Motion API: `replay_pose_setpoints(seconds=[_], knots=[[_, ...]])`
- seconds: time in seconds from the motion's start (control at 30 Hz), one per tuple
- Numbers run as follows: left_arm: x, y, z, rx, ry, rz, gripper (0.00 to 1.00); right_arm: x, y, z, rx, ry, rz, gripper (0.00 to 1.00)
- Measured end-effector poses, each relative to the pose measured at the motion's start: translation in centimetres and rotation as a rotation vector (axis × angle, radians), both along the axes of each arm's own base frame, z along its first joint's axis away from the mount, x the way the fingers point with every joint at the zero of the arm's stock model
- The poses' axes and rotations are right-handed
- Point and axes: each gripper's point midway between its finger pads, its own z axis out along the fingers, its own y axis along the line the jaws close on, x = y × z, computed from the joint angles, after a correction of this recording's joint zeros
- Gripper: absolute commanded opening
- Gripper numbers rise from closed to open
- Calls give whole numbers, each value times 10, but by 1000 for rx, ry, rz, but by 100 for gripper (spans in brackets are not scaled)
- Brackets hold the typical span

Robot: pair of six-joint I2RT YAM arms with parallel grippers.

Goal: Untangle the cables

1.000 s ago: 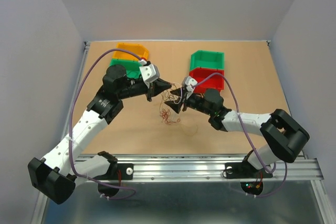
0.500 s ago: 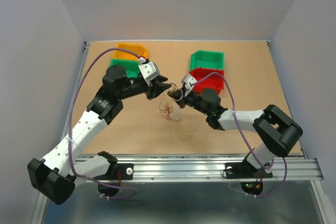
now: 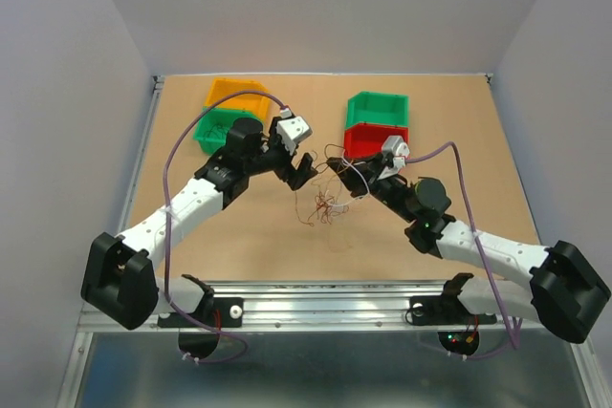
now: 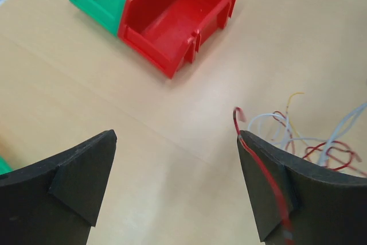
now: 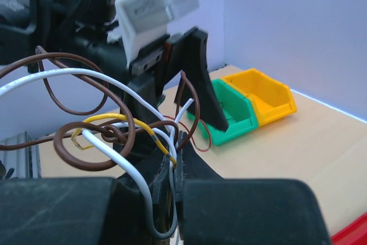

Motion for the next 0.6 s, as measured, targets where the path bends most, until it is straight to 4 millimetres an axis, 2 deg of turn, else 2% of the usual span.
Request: replay_pose_setpoints(seconds=[0.1,0.2,0.37,0.5,0.6], knots=[[-6,0,-13,7,22,-21,99,2,-8,3,32,24,-34,1],[-11,-6,-11,-16,11,-66,99,4,-14,4,51,39,-62,0],[-19,-14,-1,-56,-31,-138,99,6,-19,1,66,59,-91,0],[-25,-6,10,-80,-72,-129,99,14,-26,1,80,73,-144,0],[-34,1,27,-114,-121,-129,99,18,-30,1,89,81,-179,0]])
